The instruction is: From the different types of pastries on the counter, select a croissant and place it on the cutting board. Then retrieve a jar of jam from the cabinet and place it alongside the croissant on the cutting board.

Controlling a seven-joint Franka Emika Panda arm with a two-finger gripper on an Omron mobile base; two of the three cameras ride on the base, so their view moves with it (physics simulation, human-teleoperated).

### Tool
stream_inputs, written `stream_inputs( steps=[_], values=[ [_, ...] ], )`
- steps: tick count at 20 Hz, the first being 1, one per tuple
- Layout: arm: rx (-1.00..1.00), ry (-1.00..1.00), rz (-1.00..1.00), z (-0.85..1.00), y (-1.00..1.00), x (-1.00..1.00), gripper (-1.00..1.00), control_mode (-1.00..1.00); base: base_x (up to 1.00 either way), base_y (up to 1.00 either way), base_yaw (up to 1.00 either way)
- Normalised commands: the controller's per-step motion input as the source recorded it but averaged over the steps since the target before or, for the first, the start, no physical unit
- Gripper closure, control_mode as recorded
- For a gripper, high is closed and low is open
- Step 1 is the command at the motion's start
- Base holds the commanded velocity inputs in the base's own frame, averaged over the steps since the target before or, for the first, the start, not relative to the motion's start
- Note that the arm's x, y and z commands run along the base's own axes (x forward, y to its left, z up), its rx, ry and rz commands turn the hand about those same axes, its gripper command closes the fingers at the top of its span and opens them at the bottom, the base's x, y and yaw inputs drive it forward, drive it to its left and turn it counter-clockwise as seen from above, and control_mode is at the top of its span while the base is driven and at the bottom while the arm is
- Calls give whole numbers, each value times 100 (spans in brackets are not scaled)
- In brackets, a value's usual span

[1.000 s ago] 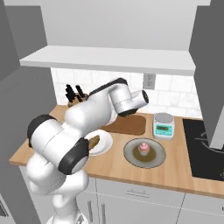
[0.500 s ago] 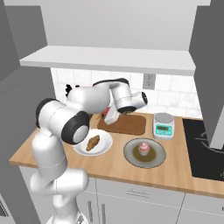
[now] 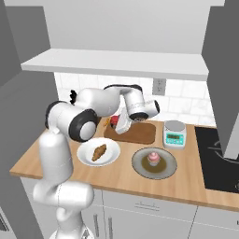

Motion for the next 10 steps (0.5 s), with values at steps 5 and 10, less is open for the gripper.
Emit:
stream_inputs(
  steps=[5,10],
  values=[
    [0,0,0,-32,24,30,100,-100,0,0,0],
    [0,0,0,-19,30,48,100,-100,0,0,0]
  ],
)
